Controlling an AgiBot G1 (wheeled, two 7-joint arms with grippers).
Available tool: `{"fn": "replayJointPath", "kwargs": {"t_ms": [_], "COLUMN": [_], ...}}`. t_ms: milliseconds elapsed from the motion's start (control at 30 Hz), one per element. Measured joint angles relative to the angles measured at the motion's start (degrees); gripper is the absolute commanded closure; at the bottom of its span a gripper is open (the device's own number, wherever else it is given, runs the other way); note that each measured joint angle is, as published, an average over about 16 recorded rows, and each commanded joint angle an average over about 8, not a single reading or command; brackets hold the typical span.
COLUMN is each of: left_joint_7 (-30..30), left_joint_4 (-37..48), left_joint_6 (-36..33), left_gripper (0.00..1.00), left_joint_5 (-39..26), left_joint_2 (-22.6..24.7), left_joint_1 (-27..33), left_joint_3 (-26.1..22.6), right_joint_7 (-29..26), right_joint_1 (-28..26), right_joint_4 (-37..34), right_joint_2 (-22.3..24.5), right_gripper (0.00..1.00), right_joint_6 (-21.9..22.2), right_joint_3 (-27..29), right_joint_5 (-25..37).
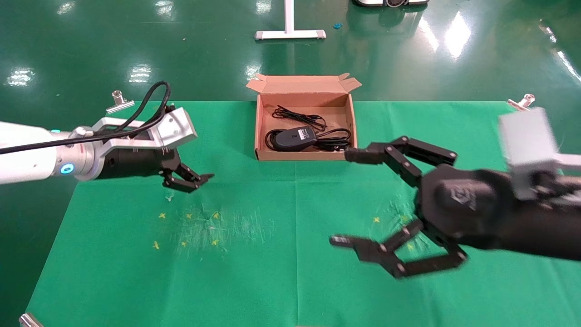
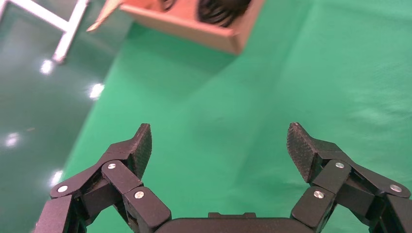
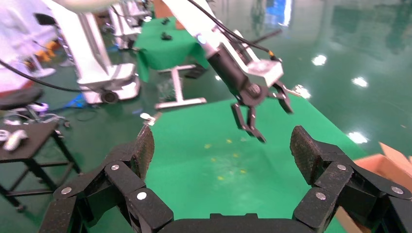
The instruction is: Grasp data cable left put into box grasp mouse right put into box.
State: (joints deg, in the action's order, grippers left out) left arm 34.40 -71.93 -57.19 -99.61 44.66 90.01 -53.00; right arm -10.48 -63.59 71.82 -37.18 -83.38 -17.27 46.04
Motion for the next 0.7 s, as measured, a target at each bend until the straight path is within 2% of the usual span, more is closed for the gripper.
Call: {"fn": "replayJointPath", "kwargs": {"t_ms": [267,700], "left_joint_7": [-3.9,-10.2], "left_joint_4": [-0.3,-0.7], "left_joint_6": [-4.7,-12.4], "left_gripper": [0.00,0.00], "left_joint_5": [9.5,25.0], "left_joint_2": [-1.6,-4.2], "left_joint_1": [-4.7,-12.3], "left_joint_3": [6.1,16.0], "right_joint_7": [-0.2,-0.2], "right_joint_1": [1.8,2.0], "right_joint_4": [1.5,1.7], "right_joint_2": [1.9,2.2], "right_gripper": [0.00,0.00], "right_joint_6": [-2.1,-2.3], "right_joint_3": [1.1,1.2], "right_joint_5": [-3.8,-4.2]}}
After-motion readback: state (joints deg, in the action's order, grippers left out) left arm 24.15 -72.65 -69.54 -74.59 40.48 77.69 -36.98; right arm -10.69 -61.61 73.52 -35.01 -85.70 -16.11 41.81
